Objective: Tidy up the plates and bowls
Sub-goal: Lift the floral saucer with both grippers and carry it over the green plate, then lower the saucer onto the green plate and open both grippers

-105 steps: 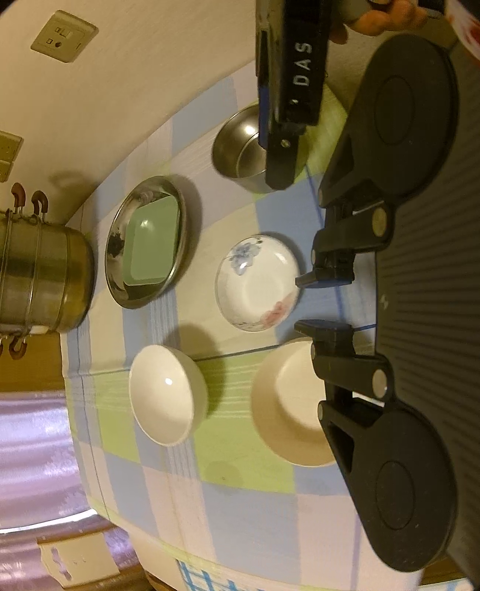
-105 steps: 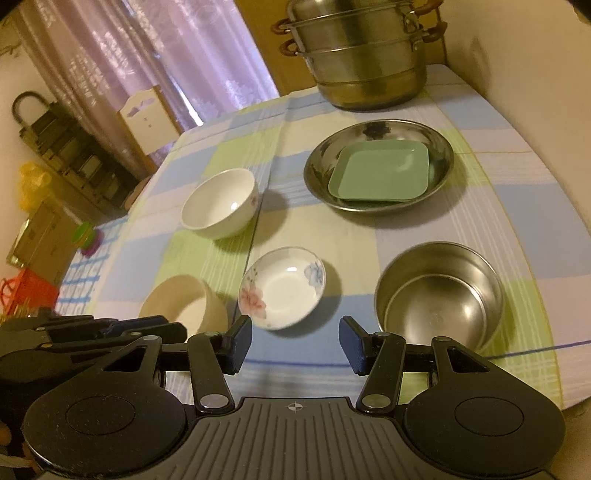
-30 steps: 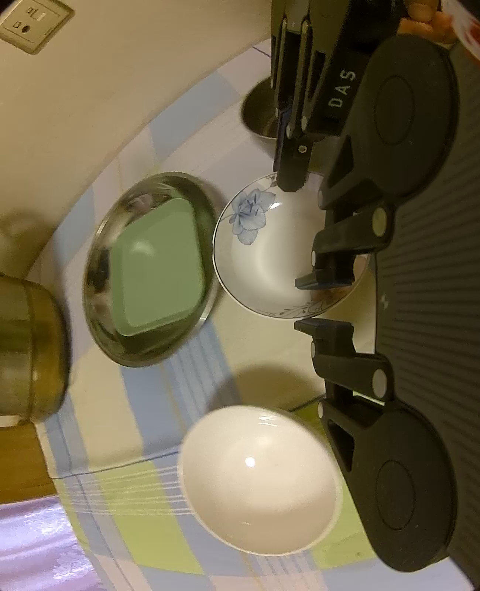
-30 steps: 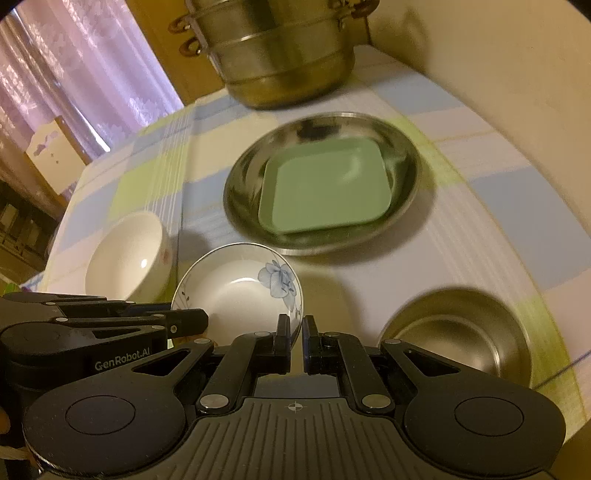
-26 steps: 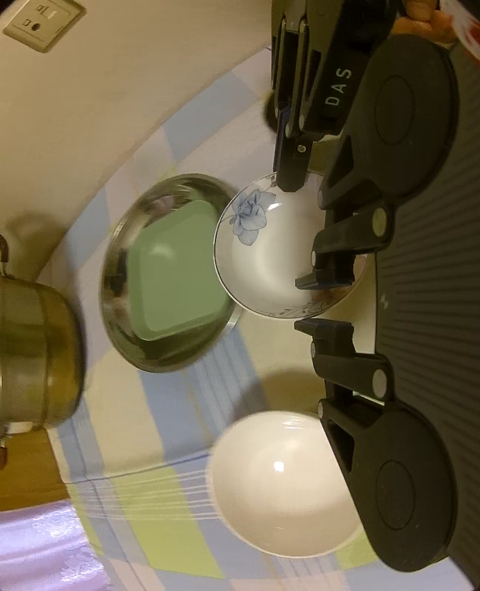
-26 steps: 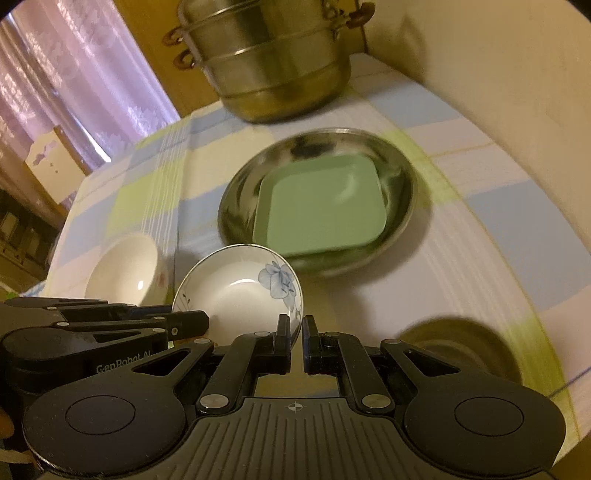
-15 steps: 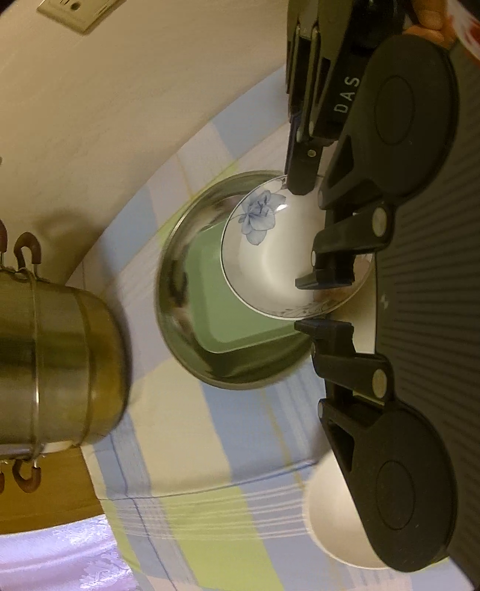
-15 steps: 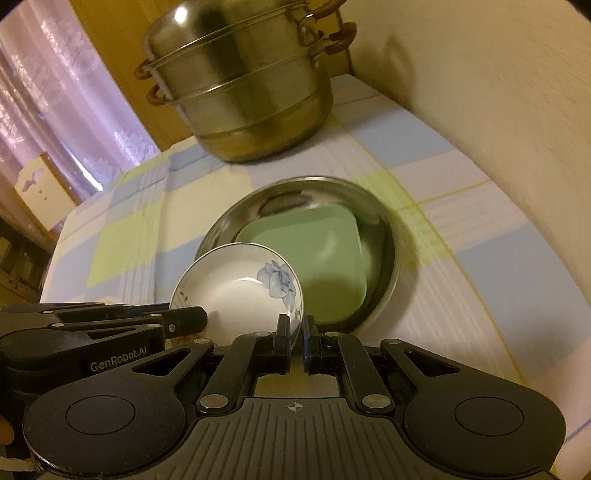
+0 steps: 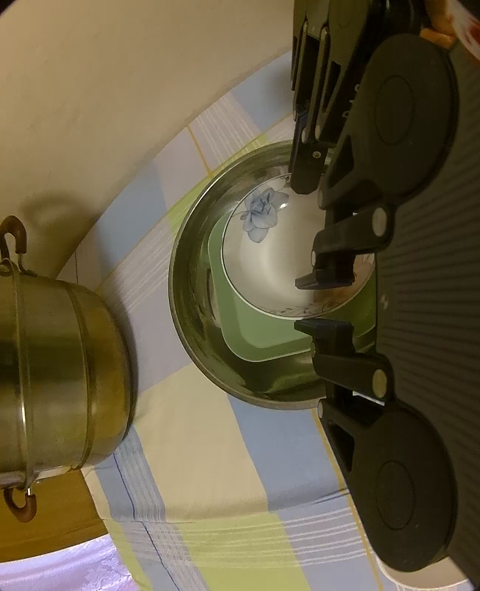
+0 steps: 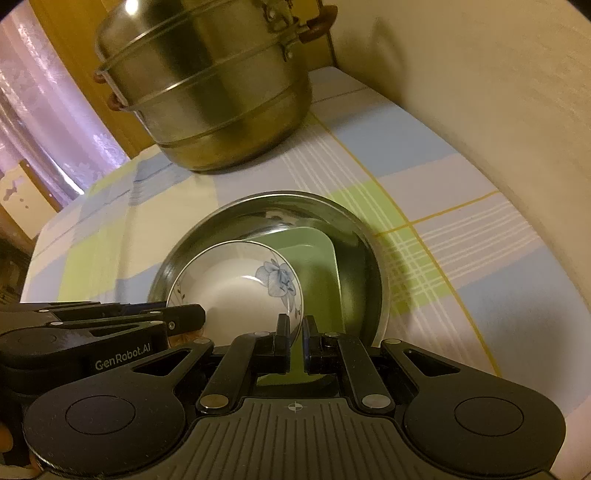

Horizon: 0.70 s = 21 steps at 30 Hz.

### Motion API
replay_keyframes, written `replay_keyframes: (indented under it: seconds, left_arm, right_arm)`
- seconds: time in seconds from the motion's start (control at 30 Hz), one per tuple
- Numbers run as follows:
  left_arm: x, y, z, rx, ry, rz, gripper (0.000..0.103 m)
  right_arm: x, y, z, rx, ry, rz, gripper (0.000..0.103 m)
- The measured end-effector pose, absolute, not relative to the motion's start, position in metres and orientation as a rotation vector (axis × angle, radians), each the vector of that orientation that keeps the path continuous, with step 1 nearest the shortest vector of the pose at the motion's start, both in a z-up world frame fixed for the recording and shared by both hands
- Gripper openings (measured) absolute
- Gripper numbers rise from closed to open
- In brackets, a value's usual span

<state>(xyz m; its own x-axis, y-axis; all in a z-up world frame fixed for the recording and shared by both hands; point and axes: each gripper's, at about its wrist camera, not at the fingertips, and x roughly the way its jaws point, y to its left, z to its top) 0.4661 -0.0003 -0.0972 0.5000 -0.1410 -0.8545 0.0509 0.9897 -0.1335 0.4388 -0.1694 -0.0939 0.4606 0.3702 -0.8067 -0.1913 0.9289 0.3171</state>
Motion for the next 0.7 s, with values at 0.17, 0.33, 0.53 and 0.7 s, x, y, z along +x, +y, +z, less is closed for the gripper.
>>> replay_keyframes:
  seconds: [0.17, 0.33, 0.53, 0.7]
  left_arm:
    - [0.476, 0.001, -0.106, -0.095, 1.065, -0.113, 0.014]
    - [0.481, 0.003, -0.113, -0.095, 1.082, -0.113, 0.014]
    - [0.486, 0.004, -0.123, -0.108, 1.102, -0.110, 0.014]
    - [0.487, 0.004, -0.126, -0.104, 1.093, -0.125, 0.014]
  right_arm:
    - [0.448, -0.168, -0.102, 0.187, 1.057, 0.346, 0.006]
    - [0.454, -0.166, -0.109, 0.185, 1.073, 0.341, 0.006]
    - [0.458, -0.165, -0.116, 0.184, 1.089, 0.328, 0.006]
    - [0.461, -0.163, -0.120, 0.183, 1.083, 0.319, 0.006]
